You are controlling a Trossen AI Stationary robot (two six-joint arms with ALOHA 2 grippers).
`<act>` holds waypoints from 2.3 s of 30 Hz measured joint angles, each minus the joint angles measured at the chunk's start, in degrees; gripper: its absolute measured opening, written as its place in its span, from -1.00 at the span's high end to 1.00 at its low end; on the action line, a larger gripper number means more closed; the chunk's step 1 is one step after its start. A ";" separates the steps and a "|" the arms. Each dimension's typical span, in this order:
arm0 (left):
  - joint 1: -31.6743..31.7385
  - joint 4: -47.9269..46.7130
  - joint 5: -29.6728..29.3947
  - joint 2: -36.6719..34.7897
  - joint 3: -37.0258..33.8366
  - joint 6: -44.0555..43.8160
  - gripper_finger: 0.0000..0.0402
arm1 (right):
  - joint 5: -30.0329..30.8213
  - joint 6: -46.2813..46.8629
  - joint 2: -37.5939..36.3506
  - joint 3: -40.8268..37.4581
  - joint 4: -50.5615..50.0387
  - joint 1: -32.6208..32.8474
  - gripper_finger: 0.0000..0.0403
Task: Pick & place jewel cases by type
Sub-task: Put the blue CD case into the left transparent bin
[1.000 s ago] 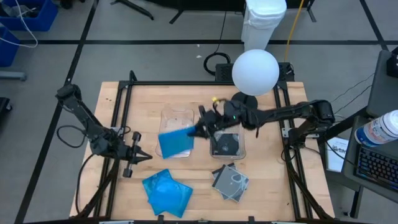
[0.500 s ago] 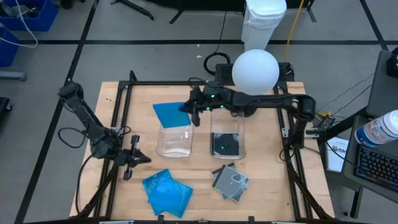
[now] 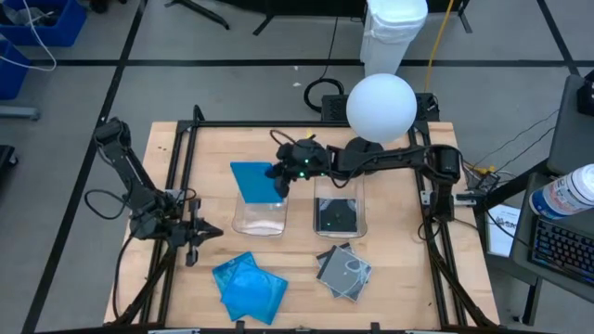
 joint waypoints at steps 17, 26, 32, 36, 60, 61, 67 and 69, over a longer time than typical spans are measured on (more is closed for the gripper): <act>-1.66 -2.65 -0.12 0.00 0.02 -2.09 0.91 | 5.63 13.74 0.01 -4.91 0.06 2.95 0.87; -1.66 -2.57 -0.43 0.00 0.04 -3.17 0.91 | 5.59 19.35 -0.06 -10.22 5.65 1.15 0.87; -1.67 -2.57 -1.56 0.00 0.04 -3.67 0.91 | 3.93 20.15 -0.07 -12.09 7.95 1.12 0.85; -1.66 -2.57 -1.56 0.00 0.04 -3.65 0.91 | 2.45 18.67 -0.07 -12.09 8.39 1.12 0.87; -1.66 -2.64 -1.58 0.00 0.07 -4.74 0.91 | 0.09 23.19 -0.05 -12.19 9.63 3.08 0.87; -1.66 -2.66 -1.58 0.00 0.07 -4.74 0.91 | 0.10 23.19 -0.05 -12.20 9.69 3.08 0.87; -1.66 -2.67 -1.58 0.00 0.07 -4.71 0.91 | 0.45 23.13 -0.07 -12.15 8.54 3.13 0.86; -1.66 -2.66 -1.58 0.00 0.07 -4.70 0.91 | 1.28 22.95 -0.07 -12.09 7.68 3.13 0.86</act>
